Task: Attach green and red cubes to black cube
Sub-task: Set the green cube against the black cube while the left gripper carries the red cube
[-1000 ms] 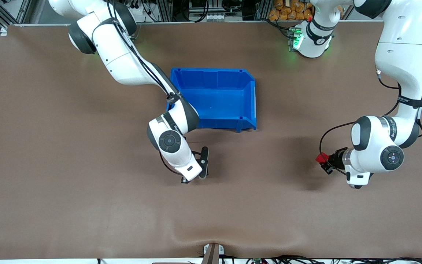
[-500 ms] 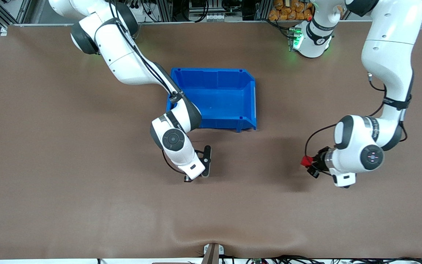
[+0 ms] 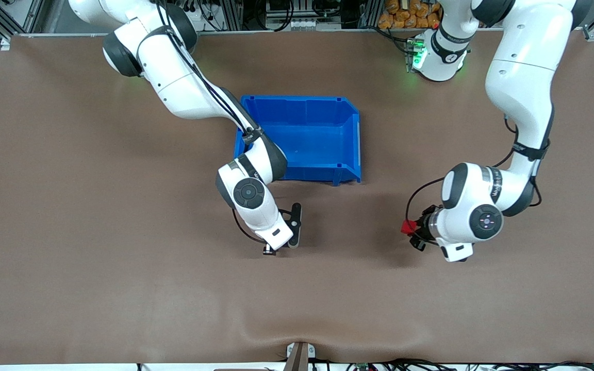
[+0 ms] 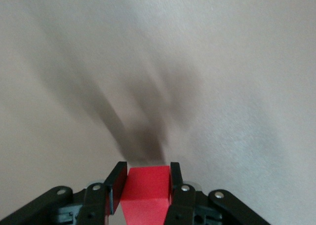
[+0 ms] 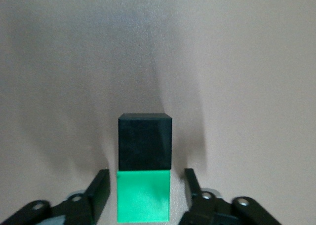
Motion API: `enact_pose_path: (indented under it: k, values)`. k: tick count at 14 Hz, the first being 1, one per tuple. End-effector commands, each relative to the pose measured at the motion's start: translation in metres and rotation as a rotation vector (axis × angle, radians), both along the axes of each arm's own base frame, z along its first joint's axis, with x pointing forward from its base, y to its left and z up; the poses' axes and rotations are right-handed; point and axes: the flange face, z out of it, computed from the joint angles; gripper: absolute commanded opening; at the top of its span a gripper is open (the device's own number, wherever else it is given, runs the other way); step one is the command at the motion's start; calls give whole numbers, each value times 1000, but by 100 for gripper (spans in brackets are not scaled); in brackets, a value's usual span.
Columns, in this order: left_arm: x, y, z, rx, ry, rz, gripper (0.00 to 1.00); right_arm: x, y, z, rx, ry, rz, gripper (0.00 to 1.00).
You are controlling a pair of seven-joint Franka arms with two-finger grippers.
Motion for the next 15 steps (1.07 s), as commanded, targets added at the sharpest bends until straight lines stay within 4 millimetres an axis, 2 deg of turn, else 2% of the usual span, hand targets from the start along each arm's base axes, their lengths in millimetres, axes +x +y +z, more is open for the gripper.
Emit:
enact_pose_path:
  k: [1,5,8,11,13,14,15]
  values:
    - [4,-27,5,0,-14,52,0,1,3,-1,-7,-17,-9,100]
    - [13,-56,17,-6,-49,118,0,10,-13,13,-8,-9,-31,100]
    - [14,-83,17,-14,-66,93,0,9,-32,7,-15,32,-67,100]
    - [14,-123,29,-37,-102,52,0,17,-53,14,-21,56,-138,100]
    - [12,-150,28,-51,-119,27,0,19,-60,24,-21,78,-250,100]
    - [14,-154,26,-57,-125,24,0,27,-73,26,-17,78,-320,100]
    - [11,-168,26,-69,-149,8,0,37,-93,27,-13,76,-380,100]
